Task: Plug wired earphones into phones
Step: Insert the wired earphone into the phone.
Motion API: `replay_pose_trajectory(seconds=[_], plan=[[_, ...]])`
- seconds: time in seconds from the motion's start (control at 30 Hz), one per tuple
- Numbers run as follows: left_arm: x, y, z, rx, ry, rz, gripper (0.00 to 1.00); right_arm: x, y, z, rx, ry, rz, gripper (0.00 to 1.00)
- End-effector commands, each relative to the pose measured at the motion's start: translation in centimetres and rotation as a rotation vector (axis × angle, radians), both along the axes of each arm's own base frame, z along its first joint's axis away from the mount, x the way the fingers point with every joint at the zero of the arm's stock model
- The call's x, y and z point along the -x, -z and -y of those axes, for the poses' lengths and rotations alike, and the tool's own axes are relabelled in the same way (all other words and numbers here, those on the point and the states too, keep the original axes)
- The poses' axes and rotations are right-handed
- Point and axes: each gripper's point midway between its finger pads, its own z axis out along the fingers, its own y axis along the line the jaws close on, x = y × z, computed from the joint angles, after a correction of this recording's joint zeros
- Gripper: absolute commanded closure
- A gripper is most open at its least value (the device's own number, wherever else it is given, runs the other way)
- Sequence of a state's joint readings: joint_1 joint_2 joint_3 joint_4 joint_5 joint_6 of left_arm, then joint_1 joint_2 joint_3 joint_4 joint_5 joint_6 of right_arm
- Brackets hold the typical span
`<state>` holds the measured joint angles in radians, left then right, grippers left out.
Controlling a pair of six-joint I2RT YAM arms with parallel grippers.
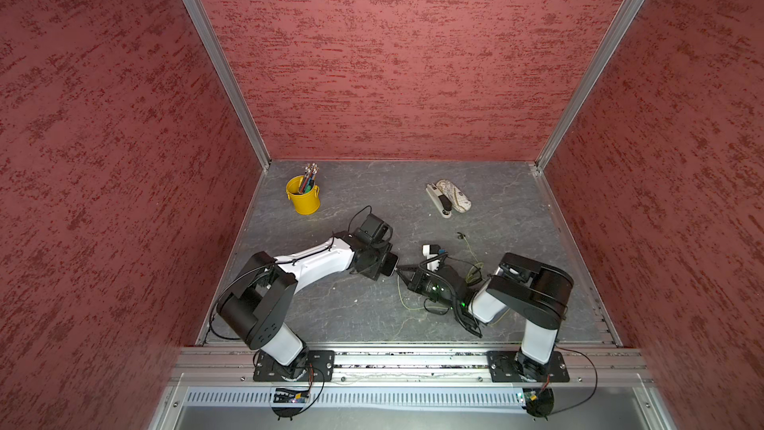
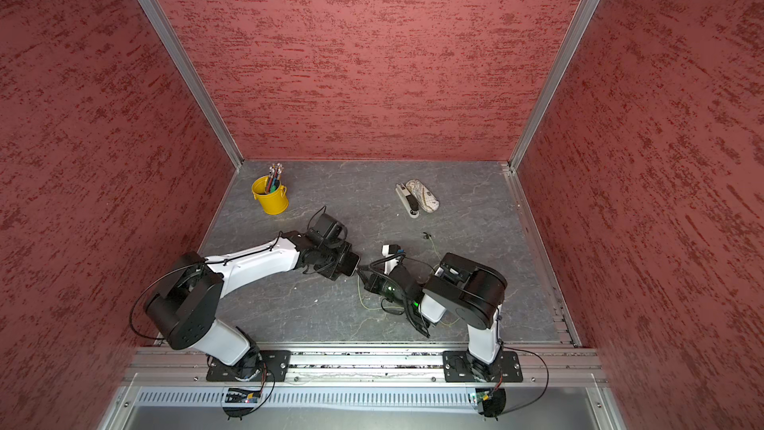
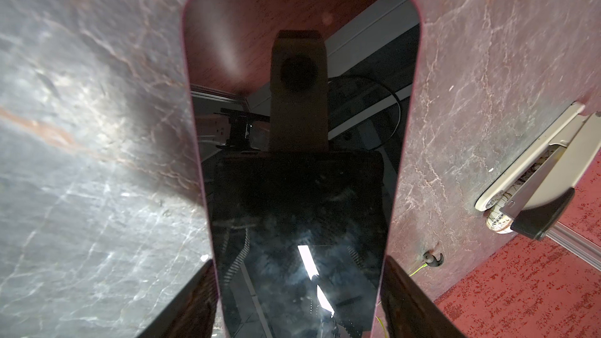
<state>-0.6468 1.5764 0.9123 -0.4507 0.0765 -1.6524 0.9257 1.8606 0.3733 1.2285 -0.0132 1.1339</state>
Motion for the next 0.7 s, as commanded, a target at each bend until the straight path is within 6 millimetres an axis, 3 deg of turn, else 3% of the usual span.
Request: replay_pose_trajectory(seconds=[0.0, 0.67], plan=[[-0.05, -1.06, 0.81, 0.036, 0.010, 0.037, 0.28, -0.61, -0.06, 0.02, -0.009, 0.034, 0.002, 1.00], [0.56, -1.33, 1.42, 0.071, 0.021, 0.039, 0.28, -0.78, 0.29, -0.01, -0.001, 0.044, -0.011, 1.00]])
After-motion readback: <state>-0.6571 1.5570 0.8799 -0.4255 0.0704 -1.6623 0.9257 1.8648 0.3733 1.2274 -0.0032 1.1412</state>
